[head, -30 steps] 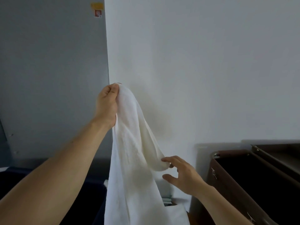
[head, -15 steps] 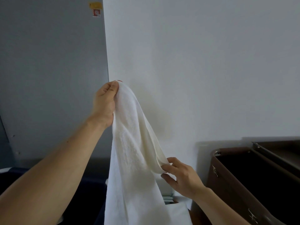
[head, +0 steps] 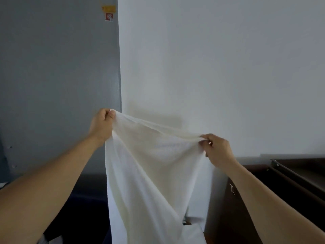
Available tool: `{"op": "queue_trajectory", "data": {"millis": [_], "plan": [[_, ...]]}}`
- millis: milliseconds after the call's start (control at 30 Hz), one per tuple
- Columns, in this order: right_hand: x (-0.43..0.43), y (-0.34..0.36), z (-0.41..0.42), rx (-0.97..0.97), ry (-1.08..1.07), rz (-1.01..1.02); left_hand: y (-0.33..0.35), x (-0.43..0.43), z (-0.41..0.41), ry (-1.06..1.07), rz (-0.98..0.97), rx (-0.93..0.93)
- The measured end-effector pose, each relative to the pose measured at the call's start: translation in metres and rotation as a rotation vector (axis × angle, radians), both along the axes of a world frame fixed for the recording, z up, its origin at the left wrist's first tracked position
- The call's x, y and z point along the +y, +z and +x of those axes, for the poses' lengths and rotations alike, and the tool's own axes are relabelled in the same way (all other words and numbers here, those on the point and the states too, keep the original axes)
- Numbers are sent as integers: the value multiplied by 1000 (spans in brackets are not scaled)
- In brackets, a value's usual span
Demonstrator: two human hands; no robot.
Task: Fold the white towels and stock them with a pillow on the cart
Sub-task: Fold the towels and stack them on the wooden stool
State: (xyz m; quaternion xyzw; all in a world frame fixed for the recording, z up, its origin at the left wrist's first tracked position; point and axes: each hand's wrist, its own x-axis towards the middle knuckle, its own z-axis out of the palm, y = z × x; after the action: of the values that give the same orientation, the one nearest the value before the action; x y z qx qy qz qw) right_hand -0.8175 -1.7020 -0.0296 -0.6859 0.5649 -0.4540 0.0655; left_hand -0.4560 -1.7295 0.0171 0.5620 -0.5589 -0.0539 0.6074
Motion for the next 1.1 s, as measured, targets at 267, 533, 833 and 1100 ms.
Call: {"op": "queue_trajectory", "data": {"millis": [267,533,833,1100], "plan": [[-5,158,40,-705,-17,-324,121,-8,12,74,-254,85],[18,151,27,-731,-217,-403,95,-5,13,-320,-13,294],[72,89,-27,-486,104,18,28,40,-46,-161,-3,352],[102,21,-64,291,198,455,-31,75,-80,-24,-36,282]]}}
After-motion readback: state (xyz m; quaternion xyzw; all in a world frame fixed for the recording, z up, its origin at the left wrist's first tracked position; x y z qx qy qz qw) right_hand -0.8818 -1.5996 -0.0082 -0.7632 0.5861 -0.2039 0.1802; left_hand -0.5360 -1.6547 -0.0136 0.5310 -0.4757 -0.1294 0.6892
